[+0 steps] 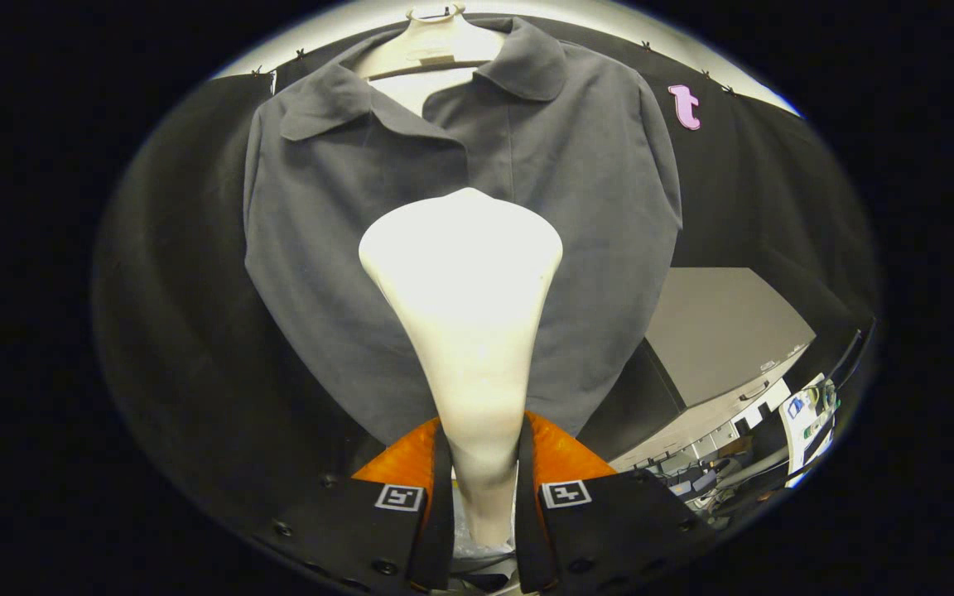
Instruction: Iron the clothes twice with a garment steamer, once on the left side and once on the right side.
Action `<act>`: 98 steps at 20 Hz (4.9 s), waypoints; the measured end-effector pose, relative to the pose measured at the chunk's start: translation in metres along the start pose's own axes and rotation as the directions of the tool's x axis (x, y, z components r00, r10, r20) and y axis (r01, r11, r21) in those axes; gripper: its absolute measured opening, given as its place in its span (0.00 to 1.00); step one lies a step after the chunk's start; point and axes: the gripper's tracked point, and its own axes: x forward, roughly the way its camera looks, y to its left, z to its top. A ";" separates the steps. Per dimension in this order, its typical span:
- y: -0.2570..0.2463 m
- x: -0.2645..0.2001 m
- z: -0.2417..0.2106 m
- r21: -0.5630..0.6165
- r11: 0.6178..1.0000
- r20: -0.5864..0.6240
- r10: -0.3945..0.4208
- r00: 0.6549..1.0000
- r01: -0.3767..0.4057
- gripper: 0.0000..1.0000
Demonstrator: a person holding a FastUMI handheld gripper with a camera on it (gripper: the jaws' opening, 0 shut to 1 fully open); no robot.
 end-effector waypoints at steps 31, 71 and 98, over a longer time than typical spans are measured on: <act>0.028 0.082 -0.009 -0.095 0.995 -0.047 -0.023 0.999 0.019 0.38; -0.082 -0.002 -0.116 0.128 0.984 -0.087 -0.116 0.989 0.127 0.38; -0.376 -0.229 0.098 0.145 0.989 0.484 -0.075 0.872 0.004 0.38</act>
